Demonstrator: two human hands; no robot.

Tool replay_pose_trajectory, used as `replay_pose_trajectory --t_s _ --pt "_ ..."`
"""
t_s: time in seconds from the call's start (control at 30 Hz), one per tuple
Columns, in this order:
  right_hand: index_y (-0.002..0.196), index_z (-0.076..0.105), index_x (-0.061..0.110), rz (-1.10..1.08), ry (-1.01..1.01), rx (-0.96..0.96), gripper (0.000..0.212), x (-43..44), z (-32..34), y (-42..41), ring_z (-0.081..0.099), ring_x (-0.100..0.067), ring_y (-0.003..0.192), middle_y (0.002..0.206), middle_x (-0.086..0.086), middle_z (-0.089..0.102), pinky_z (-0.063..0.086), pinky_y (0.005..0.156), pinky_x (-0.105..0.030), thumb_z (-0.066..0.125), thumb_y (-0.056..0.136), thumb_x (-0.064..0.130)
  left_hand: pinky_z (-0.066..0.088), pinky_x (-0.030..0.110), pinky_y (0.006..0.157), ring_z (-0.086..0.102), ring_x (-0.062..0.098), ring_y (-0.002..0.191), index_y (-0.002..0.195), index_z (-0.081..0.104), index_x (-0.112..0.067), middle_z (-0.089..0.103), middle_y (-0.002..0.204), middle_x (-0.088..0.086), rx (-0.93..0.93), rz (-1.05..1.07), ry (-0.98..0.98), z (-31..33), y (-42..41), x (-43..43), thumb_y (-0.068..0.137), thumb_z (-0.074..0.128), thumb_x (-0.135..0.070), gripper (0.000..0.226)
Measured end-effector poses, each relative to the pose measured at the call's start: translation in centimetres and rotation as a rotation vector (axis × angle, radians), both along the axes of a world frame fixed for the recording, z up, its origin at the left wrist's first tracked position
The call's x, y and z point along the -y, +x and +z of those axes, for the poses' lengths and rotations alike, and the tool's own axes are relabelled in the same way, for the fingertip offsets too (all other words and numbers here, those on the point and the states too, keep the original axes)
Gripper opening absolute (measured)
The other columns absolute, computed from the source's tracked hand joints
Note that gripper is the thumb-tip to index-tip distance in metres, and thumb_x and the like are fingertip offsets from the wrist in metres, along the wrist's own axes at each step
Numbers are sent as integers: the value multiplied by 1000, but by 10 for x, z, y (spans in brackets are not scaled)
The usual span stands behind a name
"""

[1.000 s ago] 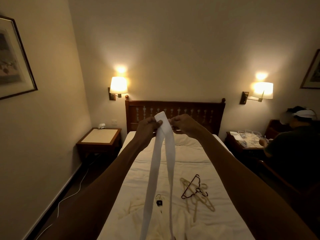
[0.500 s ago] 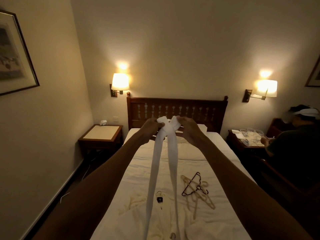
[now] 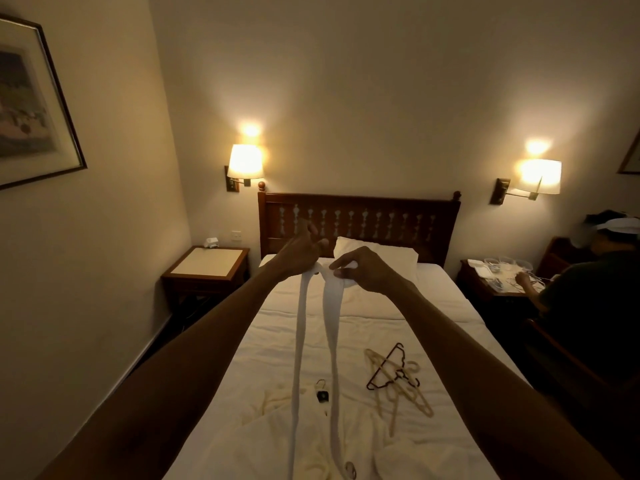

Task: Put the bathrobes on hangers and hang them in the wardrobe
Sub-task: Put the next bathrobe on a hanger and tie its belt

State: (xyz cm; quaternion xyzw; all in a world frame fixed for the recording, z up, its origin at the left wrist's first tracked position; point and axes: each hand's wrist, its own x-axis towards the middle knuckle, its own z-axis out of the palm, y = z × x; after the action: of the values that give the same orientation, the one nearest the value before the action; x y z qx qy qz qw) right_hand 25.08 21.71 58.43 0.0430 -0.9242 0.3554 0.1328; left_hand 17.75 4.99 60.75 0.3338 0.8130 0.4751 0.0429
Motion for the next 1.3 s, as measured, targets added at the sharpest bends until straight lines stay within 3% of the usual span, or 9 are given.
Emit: replay_pose_trajectory --t_s 0.07,0.23,0.43,0.53,0.67,0.87,0.97,1.13,1.3 --pt "109 70 -2 77 -116 125 22 2 1 2 62 -25 100 110 -15 70 47 90 -31 64 89 4 48 57 100 58 28 110 132 32 -9 54 125 14 -29 -5 51 -6 -7 -1 84 52 -63 74" --pt "119 62 -7 167 -433 380 26 7 -1 9 57 -15 82 103 -10 65 49 70 -22 50 97 0 51 38 84 53 23 94 122 33 -1 54 109 19 -103 42 56 -10 -4 1 102 50 -33 41" --pt "120 61 7 328 -749 562 28 -11 -17 21 54 -18 91 109 -12 60 45 87 -30 42 99 3 51 30 73 58 20 77 98 57 6 59 86 14 9 -54 38 -18 -5 12 100 51 -42 48" --pt "128 53 5 317 -965 587 39 -21 -22 30 60 -25 106 120 -15 61 55 88 -32 32 98 -6 55 30 83 62 27 78 81 61 8 63 81 18 198 -158 53 -33 -4 28 96 59 -39 50" --pt "133 48 2 317 -963 645 41 -25 -23 38 61 -26 107 121 -14 61 57 84 -31 35 95 -8 50 39 98 63 24 107 70 71 -3 70 97 15 397 -268 -1 -52 -2 44 84 69 -40 40" --pt "142 41 0 302 -1031 678 55 -31 -28 37 65 -24 107 128 -14 59 56 84 -31 46 87 -5 47 37 90 56 19 114 100 76 -19 71 105 -10 387 -263 -181 -58 19 44 85 62 -54 40" --pt "140 41 0 279 -1045 691 53 -32 -29 40 67 -24 103 124 -16 60 57 80 -31 42 88 -10 45 41 96 54 19 118 94 79 -20 67 117 -10 399 -285 -222 -55 29 39 91 62 -44 30" --pt "135 47 3 218 -1081 651 42 -40 -34 51 62 -23 104 119 -11 62 57 83 -29 30 98 -8 46 36 93 52 16 119 98 78 -32 60 123 -17 384 -316 -400 -67 50 31 93 61 -48 24" --pt "140 43 -1 129 -1183 683 40 -47 -48 63 56 -21 99 116 -13 59 56 79 -25 34 101 0 43 34 84 55 8 96 92 71 -30 63 97 -19 421 -63 -194 -68 69 14 87 71 -42 13"
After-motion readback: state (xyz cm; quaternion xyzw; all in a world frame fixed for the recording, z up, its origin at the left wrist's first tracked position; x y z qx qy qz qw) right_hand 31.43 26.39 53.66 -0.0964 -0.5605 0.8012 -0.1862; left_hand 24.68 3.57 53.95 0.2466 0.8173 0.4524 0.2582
